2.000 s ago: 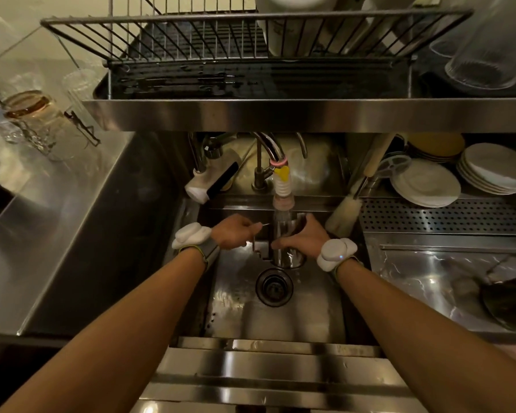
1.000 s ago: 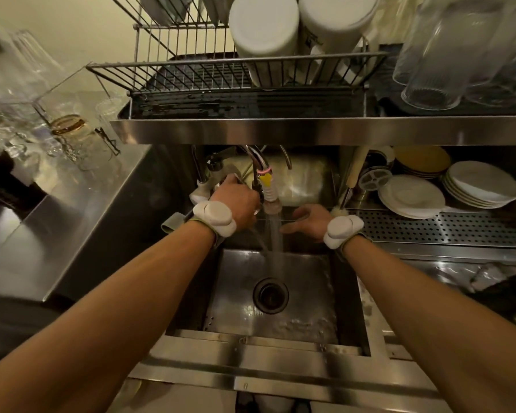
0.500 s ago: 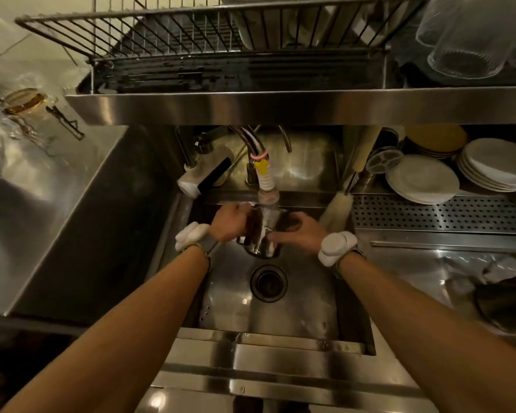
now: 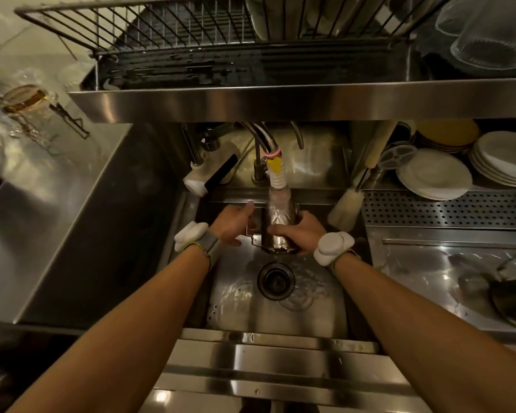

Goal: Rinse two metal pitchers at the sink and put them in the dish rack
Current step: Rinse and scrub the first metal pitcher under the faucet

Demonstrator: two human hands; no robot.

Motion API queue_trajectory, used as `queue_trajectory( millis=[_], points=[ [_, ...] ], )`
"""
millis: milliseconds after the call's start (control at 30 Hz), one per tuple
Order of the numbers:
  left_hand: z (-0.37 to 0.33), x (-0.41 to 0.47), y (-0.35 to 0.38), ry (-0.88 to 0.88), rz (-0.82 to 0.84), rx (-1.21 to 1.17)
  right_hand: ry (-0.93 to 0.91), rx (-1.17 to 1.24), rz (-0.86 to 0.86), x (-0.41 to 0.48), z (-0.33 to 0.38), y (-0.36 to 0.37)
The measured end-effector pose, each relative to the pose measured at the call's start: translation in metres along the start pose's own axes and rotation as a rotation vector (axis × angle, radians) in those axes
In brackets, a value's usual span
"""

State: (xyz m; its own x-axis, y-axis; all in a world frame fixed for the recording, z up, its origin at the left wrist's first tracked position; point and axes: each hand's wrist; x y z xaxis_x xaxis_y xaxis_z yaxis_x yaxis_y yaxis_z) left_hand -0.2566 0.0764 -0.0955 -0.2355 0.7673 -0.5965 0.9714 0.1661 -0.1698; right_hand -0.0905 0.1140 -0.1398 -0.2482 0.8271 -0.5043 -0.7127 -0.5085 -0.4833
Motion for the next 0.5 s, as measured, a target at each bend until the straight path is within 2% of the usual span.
queue_trajectory(
  millis=[167, 300, 400, 500],
  points=[
    [0.012, 0.001, 0.003, -0.028, 0.049, 0.081, 0.003, -0.057, -0.020, -0.006, -0.001, 0.004],
    [0.011, 0.005, 0.003, 0.027, 0.026, 0.067, 0.067, -0.001, -0.025, -0.015, 0.005, -0.003],
    [0.004, 0.005, 0.003, 0.112, 0.006, 0.090, 0.106, 0.108, 0.040, -0.017, 0.007, -0.006],
    [-0.002, 0.000, 0.007, 0.081, 0.062, 0.020, 0.120, 0.142, 0.151, -0.018, 0.005, -0.004]
  ],
)
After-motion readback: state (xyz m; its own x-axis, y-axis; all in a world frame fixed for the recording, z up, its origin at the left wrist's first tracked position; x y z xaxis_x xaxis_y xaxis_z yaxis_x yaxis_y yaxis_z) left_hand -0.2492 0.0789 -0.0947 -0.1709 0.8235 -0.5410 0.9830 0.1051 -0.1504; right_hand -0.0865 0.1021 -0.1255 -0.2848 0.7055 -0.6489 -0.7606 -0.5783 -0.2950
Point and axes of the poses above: each hand's wrist, its own x-axis towards the middle knuckle, its own y-axis out of the palm, z = x × y, and after that the axes turned 14 degrees about -x, right-handed
